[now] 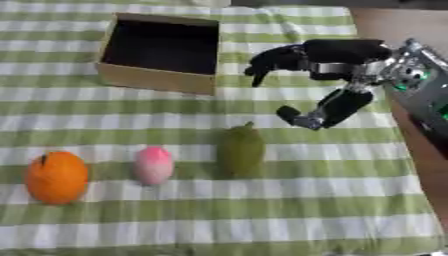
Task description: Pick up objects on the table and place them in the box.
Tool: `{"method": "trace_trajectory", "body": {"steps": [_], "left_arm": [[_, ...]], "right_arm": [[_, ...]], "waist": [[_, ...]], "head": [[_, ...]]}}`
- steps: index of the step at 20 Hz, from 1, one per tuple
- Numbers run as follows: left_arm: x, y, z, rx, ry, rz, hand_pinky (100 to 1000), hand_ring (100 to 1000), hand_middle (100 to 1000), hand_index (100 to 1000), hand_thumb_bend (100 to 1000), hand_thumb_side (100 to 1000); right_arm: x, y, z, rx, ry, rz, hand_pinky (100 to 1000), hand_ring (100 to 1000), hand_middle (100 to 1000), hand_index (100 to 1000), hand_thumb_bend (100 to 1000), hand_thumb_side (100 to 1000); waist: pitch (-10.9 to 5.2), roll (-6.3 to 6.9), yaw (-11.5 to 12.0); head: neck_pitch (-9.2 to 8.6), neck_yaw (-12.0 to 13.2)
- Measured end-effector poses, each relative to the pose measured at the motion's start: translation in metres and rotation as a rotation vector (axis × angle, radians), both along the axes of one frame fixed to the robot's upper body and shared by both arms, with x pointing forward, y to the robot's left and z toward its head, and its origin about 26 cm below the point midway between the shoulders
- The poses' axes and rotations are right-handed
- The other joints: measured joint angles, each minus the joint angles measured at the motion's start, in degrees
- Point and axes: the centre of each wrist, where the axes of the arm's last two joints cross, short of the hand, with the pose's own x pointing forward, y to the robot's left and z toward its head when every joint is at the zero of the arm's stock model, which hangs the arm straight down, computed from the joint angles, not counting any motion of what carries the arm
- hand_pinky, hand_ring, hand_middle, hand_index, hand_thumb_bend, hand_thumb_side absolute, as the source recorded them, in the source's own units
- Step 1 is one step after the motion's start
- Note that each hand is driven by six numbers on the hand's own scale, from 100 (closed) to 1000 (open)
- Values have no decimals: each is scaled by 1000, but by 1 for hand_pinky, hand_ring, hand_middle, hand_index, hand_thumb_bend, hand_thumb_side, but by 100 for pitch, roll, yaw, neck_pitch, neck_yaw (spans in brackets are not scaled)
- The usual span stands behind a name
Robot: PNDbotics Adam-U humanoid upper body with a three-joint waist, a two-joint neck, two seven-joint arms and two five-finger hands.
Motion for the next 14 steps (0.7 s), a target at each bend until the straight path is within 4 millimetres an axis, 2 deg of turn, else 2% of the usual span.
{"method": "trace_trajectory", "body": {"steps": [2,14], "left_arm": [[0,-1,0,-4,1,-3,723,778,741,860,100,601],[0,-1,0,-4,5,-10,723,778,741,857,100,603]], "right_arm": [[1,3,-5,-11,0,-5,1000,1000,789,1000,111,467],[3,15,-28,-62,-9,5,1000,1000,812,1000,171,500]], "waist": [[0,0,0],[0,0,9]], "head": [[0,-3],[0,-6]]}}
